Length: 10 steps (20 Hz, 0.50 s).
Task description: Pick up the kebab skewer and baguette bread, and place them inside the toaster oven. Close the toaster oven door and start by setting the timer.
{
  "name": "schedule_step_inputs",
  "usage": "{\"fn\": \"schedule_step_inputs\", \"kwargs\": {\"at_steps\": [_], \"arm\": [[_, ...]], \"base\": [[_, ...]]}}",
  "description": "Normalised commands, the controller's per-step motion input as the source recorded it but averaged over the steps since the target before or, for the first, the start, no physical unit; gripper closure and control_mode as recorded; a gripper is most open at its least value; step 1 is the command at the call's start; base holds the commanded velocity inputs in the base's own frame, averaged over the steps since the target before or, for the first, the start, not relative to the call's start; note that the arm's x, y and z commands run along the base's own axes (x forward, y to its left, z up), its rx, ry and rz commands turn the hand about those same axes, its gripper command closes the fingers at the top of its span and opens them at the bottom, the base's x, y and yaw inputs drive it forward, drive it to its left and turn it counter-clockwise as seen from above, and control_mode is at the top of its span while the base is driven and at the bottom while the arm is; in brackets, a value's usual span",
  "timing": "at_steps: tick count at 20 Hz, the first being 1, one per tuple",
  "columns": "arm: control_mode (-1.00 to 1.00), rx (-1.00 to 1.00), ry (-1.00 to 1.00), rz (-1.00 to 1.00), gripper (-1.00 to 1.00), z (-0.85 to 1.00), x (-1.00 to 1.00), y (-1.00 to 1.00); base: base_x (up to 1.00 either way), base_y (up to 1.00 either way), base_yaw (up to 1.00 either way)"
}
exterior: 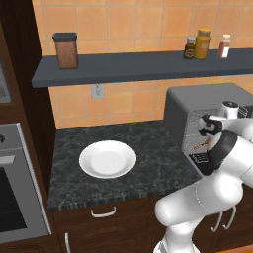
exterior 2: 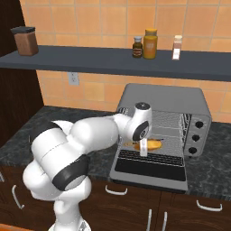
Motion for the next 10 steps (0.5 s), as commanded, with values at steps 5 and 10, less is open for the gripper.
{"fn": "schedule_step_inputs", "kwargs": {"at_steps": [5,10], "arm": [[-1.00,0.00,0.01,0.00,1.00,-0.43,0.00,0.00],[-1.00,0.00,0.00,0.00,1.00,-0.17,0.01,0.00]], "base": [[0.00,0.00,0.00],[0.00,0.00,0.00]]}}
